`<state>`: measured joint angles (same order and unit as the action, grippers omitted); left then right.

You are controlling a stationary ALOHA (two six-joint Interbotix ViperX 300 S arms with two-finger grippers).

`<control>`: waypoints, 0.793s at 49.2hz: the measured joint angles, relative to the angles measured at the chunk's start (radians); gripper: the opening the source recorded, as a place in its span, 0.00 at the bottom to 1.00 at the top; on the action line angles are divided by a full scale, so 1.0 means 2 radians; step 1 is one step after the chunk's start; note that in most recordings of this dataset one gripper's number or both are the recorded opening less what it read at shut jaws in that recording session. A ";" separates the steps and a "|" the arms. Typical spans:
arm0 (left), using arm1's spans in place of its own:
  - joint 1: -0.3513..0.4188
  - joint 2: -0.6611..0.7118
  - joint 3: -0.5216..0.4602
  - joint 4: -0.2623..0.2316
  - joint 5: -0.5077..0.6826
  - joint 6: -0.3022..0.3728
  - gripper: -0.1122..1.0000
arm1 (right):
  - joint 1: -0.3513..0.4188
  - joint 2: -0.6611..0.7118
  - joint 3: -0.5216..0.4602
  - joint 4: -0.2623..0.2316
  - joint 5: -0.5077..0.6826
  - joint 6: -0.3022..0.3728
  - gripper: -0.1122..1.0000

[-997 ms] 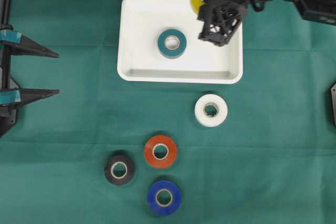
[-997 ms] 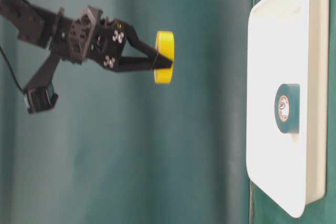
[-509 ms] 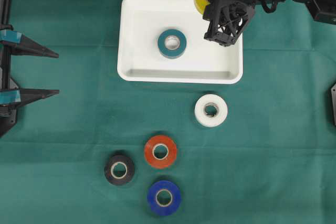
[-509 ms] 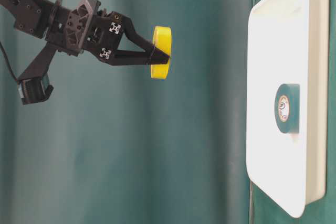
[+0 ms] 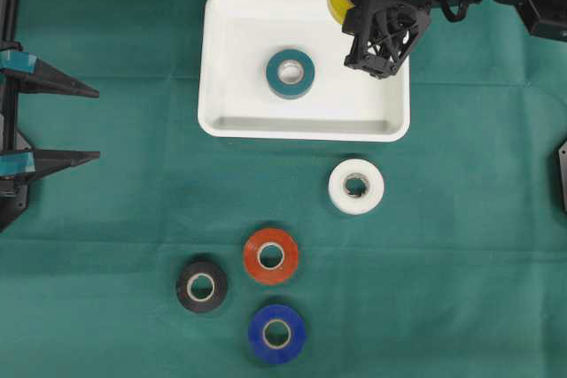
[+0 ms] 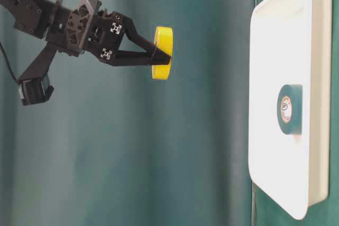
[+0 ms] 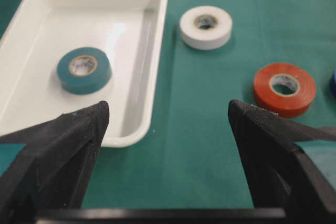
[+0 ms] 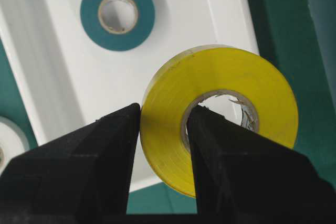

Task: Pick up the tape from a random location and place it into the white case.
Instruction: 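Lower the yellow roll into the tray beside the teal roll and open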

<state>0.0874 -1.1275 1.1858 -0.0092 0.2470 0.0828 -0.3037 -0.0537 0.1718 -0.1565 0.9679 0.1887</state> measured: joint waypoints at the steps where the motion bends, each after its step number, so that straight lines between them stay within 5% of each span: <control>1: 0.000 0.001 0.000 0.000 0.000 0.000 0.92 | 0.000 0.000 0.000 0.000 0.000 0.000 0.39; 39: -0.001 0.000 0.000 0.000 0.000 0.000 0.92 | -0.001 0.000 0.029 0.000 -0.034 0.001 0.39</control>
<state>0.0859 -1.1275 1.1858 -0.0092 0.2470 0.0828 -0.3053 -0.0537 0.2301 -0.1565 0.9004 0.1902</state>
